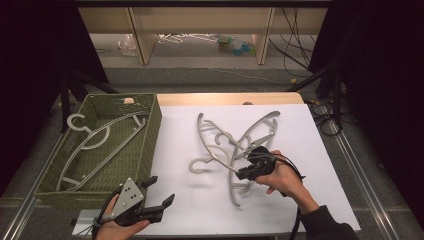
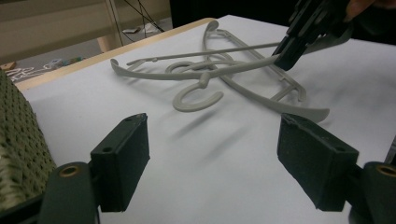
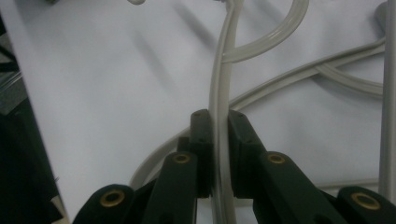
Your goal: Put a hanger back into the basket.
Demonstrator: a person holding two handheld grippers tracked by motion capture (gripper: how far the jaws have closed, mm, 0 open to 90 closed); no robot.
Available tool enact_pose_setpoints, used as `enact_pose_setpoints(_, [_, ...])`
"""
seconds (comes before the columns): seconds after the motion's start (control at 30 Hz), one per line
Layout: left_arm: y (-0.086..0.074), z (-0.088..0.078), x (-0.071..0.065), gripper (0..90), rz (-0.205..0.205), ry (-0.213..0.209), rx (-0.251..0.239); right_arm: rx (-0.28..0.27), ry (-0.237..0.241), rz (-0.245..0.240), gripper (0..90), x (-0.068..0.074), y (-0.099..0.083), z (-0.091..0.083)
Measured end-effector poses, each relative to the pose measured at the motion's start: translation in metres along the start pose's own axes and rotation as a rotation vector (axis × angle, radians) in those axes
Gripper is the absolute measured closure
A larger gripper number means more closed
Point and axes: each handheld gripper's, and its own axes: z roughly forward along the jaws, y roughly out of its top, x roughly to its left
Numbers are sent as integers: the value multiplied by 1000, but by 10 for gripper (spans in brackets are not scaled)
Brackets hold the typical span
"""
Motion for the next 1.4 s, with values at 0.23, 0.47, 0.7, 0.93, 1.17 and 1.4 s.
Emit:
enact_pose_setpoints(0.23, [0,13,3,291,-16,10,46,18,64,-57,824,10,-13,-16])
enact_pose_setpoints(0.47, [3,32,1,307,12,18,129,21,100,-129,824,25,-24,-33])
enact_pose_setpoints(0.7, [8,60,2,329,57,-14,200,41,143,-183,823,40,-34,-39])
enact_pose_setpoints(0.93, [10,76,-2,347,201,-47,243,31,170,-220,823,48,-38,-45])
enact_pose_setpoints(1.17, [8,88,-7,372,325,-112,250,36,191,-248,822,54,-40,-48])
enact_pose_setpoints(1.4, [8,96,-6,457,373,-169,247,30,195,-258,822,55,-42,-50])
